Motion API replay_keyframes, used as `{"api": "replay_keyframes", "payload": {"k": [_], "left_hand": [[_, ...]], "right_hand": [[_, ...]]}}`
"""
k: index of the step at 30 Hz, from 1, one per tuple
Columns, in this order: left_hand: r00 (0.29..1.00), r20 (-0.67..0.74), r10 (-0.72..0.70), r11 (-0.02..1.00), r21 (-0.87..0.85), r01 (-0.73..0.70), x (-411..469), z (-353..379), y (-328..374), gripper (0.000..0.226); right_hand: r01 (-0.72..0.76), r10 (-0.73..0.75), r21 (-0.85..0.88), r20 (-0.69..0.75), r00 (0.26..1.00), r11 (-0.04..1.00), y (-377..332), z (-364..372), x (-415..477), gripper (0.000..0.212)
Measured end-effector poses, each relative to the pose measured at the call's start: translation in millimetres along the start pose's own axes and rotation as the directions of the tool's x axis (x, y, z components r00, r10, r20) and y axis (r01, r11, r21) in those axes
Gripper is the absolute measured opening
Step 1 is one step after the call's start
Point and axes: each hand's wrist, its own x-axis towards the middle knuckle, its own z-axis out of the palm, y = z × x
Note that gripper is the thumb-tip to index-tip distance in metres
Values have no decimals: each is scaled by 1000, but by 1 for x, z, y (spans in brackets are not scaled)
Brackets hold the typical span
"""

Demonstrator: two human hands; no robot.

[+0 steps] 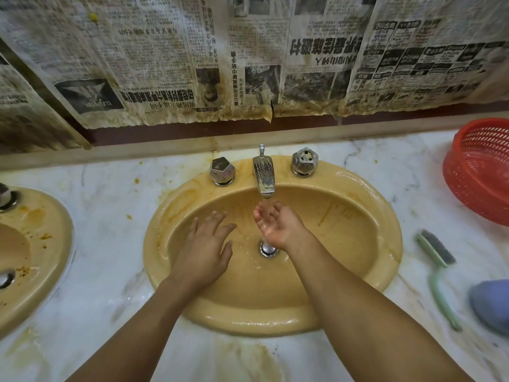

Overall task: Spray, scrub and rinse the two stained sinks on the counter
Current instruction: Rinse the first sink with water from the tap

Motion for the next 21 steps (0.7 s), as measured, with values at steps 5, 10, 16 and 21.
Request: {"api": "replay_keyframes", "payload": {"k": [5, 10, 16, 21], "left_hand": [[992, 33, 125, 975, 180, -129, 17, -2, -21, 42], [930, 236, 282, 864, 358, -353, 27, 3, -31, 44], [833, 486, 263, 739, 453, -498, 64, 13, -16, 60], [755, 624, 202, 619, 516, -592, 83, 32, -22, 67]], "right_hand": [[-49, 53, -83, 53, 997, 995, -10, 3, -4, 27], [-105, 120, -122, 126, 985, 987, -22, 9, -10, 41], [-140, 180, -169, 257, 949, 976, -24, 4, -21, 55], [-106, 155, -237, 200, 967, 966, -33, -10, -19, 60]]}}
